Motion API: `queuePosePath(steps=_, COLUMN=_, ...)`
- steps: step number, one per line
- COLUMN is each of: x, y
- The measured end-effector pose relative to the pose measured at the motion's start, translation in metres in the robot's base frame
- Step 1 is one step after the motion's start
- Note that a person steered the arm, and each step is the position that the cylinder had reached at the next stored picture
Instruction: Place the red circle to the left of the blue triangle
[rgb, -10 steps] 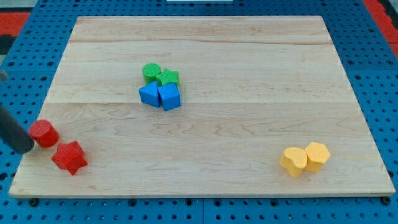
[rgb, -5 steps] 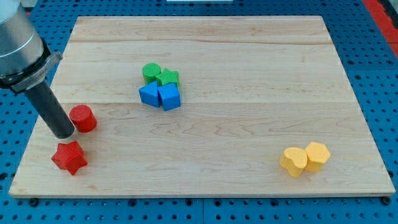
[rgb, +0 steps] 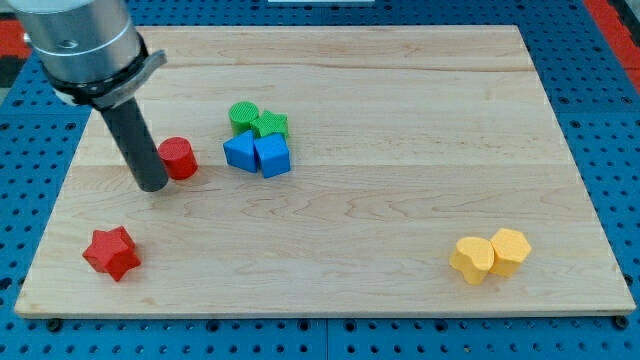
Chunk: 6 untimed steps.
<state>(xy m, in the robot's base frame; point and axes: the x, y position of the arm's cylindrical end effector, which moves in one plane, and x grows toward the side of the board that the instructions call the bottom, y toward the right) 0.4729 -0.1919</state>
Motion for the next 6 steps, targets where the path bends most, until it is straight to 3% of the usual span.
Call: queuePosePath(steps=6, x=-0.050, y=-0.004)
